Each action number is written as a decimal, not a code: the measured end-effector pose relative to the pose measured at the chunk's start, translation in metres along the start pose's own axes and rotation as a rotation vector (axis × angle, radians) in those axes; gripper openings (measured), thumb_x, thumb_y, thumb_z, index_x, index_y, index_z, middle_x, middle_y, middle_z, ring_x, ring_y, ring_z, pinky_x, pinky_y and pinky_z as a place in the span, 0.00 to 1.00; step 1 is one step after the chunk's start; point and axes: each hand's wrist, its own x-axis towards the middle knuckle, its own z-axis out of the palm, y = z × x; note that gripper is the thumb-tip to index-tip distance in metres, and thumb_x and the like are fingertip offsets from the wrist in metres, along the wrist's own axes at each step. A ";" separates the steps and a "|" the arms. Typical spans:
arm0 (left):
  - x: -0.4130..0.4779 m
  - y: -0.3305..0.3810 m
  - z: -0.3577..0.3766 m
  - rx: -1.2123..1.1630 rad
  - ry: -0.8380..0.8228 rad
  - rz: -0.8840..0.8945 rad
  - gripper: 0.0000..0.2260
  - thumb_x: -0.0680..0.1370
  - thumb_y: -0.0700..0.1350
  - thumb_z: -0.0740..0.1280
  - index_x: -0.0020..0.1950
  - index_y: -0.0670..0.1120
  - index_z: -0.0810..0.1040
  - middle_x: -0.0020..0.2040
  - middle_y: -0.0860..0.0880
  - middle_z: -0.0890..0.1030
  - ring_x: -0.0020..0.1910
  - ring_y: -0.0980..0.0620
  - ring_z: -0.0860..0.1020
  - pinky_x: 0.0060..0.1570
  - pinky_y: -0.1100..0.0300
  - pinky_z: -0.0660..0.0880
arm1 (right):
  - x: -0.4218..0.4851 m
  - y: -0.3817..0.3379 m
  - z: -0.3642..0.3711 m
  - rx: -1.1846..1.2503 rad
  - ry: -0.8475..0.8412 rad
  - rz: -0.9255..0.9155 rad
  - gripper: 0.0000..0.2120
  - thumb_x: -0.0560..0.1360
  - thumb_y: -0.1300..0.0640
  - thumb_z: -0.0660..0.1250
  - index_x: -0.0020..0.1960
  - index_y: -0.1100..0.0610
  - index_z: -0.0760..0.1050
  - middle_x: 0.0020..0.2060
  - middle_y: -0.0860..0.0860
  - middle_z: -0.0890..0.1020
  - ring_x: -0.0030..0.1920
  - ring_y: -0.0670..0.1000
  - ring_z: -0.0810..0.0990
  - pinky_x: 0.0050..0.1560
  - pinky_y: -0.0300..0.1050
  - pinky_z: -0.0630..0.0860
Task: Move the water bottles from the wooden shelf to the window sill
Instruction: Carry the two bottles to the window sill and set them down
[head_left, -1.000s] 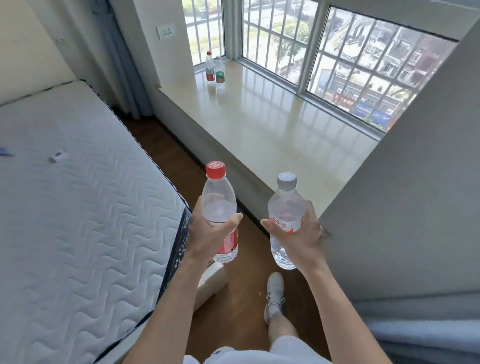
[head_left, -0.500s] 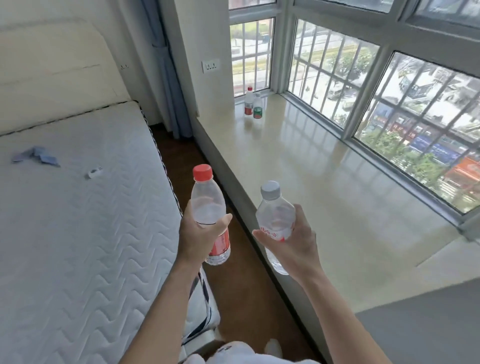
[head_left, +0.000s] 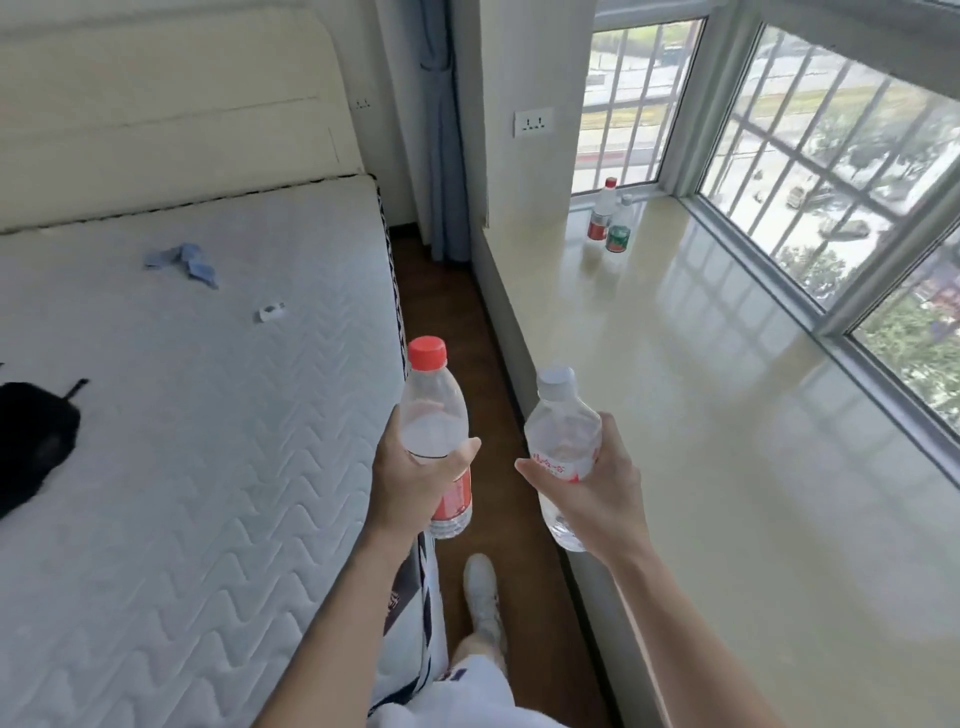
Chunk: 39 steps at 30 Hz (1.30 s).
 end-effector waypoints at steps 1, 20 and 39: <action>0.010 -0.002 0.000 0.000 0.010 -0.009 0.32 0.63 0.59 0.73 0.65 0.59 0.67 0.55 0.61 0.73 0.52 0.63 0.75 0.48 0.72 0.67 | 0.011 -0.001 0.005 -0.004 -0.013 -0.003 0.26 0.64 0.49 0.82 0.55 0.46 0.70 0.46 0.43 0.81 0.46 0.43 0.81 0.42 0.35 0.74; 0.348 0.004 -0.027 -0.071 0.076 -0.061 0.24 0.63 0.58 0.73 0.56 0.62 0.70 0.55 0.55 0.77 0.55 0.51 0.77 0.57 0.52 0.76 | 0.330 -0.066 0.147 0.044 -0.075 -0.043 0.25 0.65 0.52 0.82 0.54 0.45 0.72 0.44 0.39 0.81 0.46 0.39 0.80 0.43 0.29 0.74; 0.628 0.019 0.040 -0.089 -0.062 -0.055 0.24 0.70 0.47 0.78 0.55 0.64 0.68 0.51 0.63 0.75 0.51 0.71 0.74 0.44 0.72 0.68 | 0.619 -0.054 0.216 0.097 -0.025 -0.012 0.28 0.63 0.48 0.82 0.58 0.47 0.73 0.49 0.44 0.83 0.49 0.42 0.82 0.49 0.41 0.78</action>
